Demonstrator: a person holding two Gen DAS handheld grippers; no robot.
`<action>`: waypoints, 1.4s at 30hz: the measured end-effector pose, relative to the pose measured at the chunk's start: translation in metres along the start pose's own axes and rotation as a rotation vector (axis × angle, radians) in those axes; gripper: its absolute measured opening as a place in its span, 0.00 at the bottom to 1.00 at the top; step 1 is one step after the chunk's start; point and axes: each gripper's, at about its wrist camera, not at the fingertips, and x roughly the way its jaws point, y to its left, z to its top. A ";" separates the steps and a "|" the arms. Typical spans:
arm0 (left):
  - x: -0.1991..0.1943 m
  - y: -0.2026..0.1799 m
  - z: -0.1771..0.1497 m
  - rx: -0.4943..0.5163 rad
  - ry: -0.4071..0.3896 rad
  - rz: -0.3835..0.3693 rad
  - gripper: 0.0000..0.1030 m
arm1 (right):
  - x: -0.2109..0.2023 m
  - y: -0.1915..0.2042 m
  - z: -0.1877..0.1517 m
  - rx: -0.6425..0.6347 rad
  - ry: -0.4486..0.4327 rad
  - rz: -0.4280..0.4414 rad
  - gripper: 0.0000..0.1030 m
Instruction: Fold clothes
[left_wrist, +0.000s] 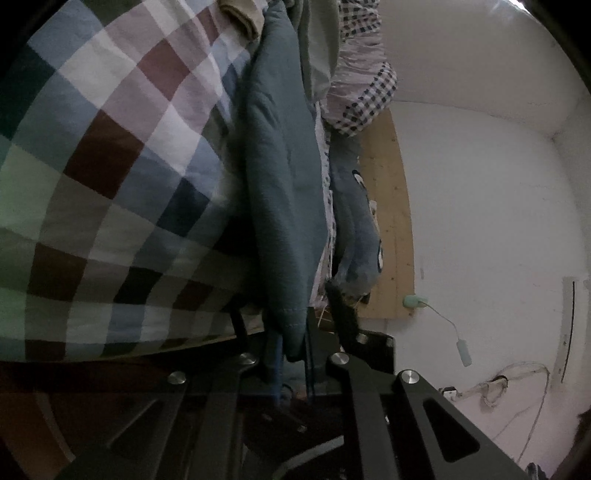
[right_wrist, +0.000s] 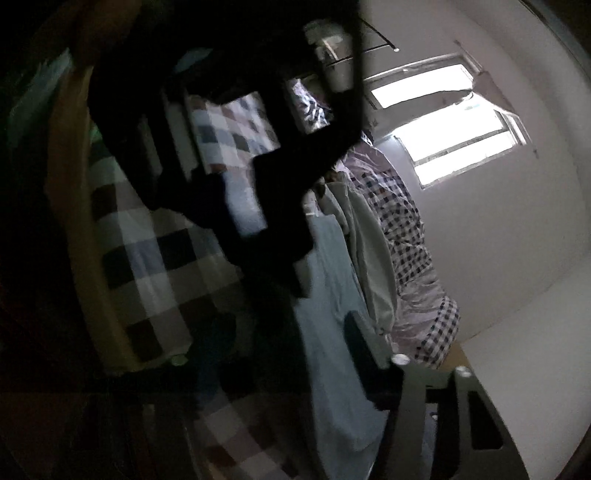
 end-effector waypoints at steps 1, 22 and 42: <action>-0.001 0.000 -0.001 0.003 0.001 -0.003 0.07 | 0.004 0.002 0.001 -0.011 0.006 -0.008 0.49; 0.006 0.006 0.008 -0.051 -0.017 -0.058 0.58 | 0.020 -0.017 0.006 0.051 0.043 -0.046 0.12; -0.001 0.000 0.002 -0.050 -0.006 -0.084 0.08 | 0.050 -0.023 0.010 0.014 0.077 -0.115 0.40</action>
